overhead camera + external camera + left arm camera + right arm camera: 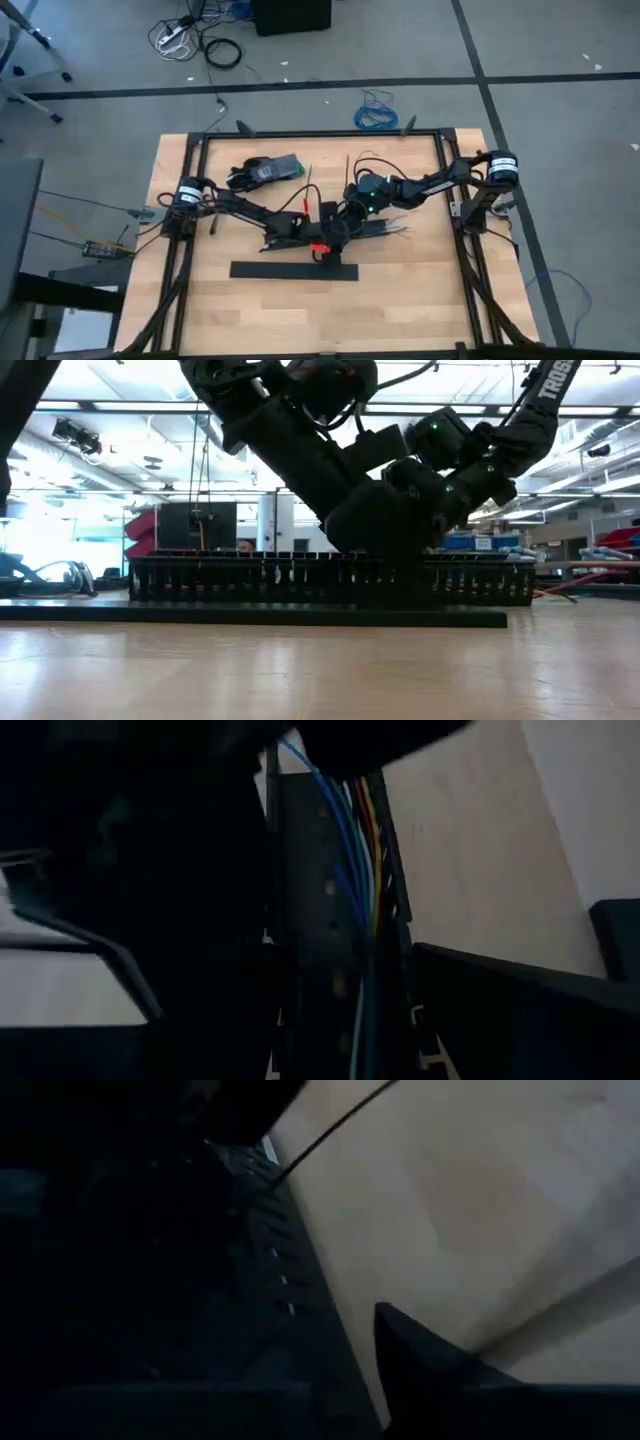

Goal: Ziptie cables
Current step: Put the zip tied cables into the black cable duct

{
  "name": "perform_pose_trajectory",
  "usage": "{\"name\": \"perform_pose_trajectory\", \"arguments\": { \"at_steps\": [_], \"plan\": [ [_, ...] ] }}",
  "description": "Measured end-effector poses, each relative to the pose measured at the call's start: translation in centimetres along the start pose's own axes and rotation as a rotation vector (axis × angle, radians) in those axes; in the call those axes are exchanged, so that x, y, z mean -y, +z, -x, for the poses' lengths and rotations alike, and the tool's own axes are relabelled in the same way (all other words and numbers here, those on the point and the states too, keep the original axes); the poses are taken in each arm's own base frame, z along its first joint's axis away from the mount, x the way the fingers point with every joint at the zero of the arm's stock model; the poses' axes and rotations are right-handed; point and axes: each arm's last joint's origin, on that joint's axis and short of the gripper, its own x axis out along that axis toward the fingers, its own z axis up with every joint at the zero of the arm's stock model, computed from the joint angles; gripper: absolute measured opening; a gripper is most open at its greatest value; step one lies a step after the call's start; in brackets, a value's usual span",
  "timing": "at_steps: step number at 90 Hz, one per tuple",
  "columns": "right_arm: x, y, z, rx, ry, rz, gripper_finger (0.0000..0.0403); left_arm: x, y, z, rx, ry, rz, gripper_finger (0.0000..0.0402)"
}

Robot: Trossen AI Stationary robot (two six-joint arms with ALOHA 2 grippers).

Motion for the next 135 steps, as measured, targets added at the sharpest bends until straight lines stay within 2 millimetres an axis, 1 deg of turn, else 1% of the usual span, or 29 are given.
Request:
{"name": "perform_pose_trajectory", "arguments": {
  "at_steps": [24,34,44,58,72,84,92,103,126,135],
  "plan": [
    [0.5,-0.1,0.2,-0.027,-0.016,-0.027,0.0202,0.1,0.0,0.0,-0.006,0.000,0.017,0.0213],
    [0.5,0.4,0.7,-0.020,-0.002,-0.029,0.0228,0.0,-0.1,0.1,-0.014,0.004,0.015,0.0213],
    [0.0,1.2,1.7,0.000,0.023,-0.025,0.0242,0.0,-0.2,0.1,-0.025,0.009,0.011,0.0213],
    [-1.4,2.2,3.7,0.012,0.068,-0.005,0.0246,-0.1,-0.2,0.2,-0.032,0.018,0.010,0.0213],
    [-2.8,2.3,5.7,-0.027,0.085,0.006,0.0241,-0.3,-0.3,0.7,-0.070,0.025,0.001,0.0213],
    [-3.8,2.5,7.0,0.006,0.062,0.031,0.0242,0.1,-0.4,0.9,-0.076,0.016,0.014,0.0213],
    [-4.0,2.7,7.5,0.042,0.009,0.055,0.0244,0.7,-0.3,1.1,-0.071,0.005,0.006,0.0213],
    [-4.1,2.6,7.6,0.038,0.007,0.062,0.0243,1.3,-0.2,1.3,-0.062,-0.017,0.000,0.0213],
    [-4.8,1.6,7.2,-0.037,0.034,0.093,0.0237,1.3,0.1,1.2,-0.020,-0.012,0.015,0.0213],
    [-5.1,1.5,7.1,-0.036,0.031,0.157,0.0234,1.2,0.1,1.2,-0.015,-0.004,0.095,0.0213]
  ]
}}
